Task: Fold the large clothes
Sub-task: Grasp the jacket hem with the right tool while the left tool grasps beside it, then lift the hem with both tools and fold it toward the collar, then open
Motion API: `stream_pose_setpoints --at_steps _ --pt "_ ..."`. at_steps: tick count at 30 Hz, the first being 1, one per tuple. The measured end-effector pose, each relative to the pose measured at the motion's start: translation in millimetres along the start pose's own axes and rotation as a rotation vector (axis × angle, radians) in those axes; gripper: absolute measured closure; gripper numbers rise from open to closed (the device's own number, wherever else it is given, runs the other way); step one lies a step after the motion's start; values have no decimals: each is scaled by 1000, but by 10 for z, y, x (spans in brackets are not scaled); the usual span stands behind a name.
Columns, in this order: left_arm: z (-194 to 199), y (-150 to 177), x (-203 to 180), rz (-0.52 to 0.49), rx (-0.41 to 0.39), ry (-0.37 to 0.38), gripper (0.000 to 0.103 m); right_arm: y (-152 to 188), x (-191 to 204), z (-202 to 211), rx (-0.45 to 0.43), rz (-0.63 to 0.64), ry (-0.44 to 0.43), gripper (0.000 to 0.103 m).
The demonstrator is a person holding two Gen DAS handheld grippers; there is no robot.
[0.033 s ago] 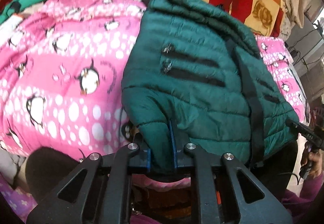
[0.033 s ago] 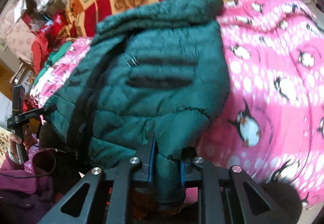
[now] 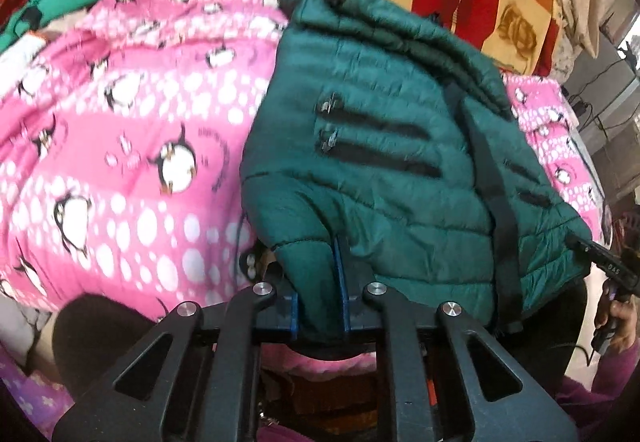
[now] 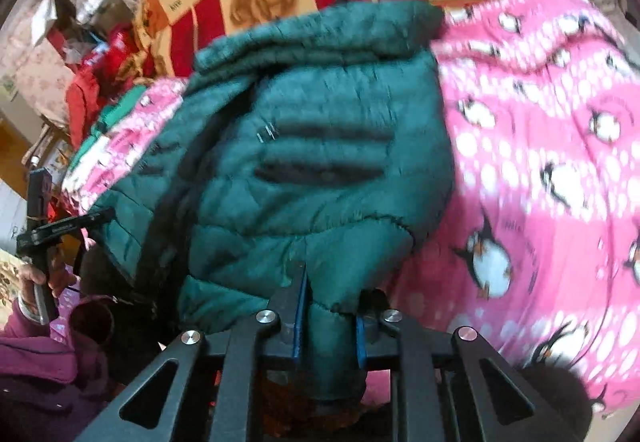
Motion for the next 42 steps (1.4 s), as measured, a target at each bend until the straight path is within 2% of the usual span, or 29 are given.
stream_pose_setpoints --at_steps 13,27,34,42 --pt "270 -852 -117 4 -190 -1 90 -762 -33 167 -172 -12 16 86" --pt "49 -1801 -262 5 -315 -78 90 -1677 -242 -47 -261 0 94 86" --pt "-173 -2247 -296 3 -345 -138 90 -2156 -391 -246 -282 -6 134 86" --pt "-425 -2531 -300 -9 -352 -198 90 -2429 -582 -502 -258 -11 171 86"
Point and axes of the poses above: each gripper's, at about its wrist camera, not at the fingertips, and z roughly against the way its jaws point, x to its left, y to its underside, the point moved 9 cm from there along -z, roughly the way its jaws point, and after that the axes turned 7 degrees about -x, right-handed, at the moved point
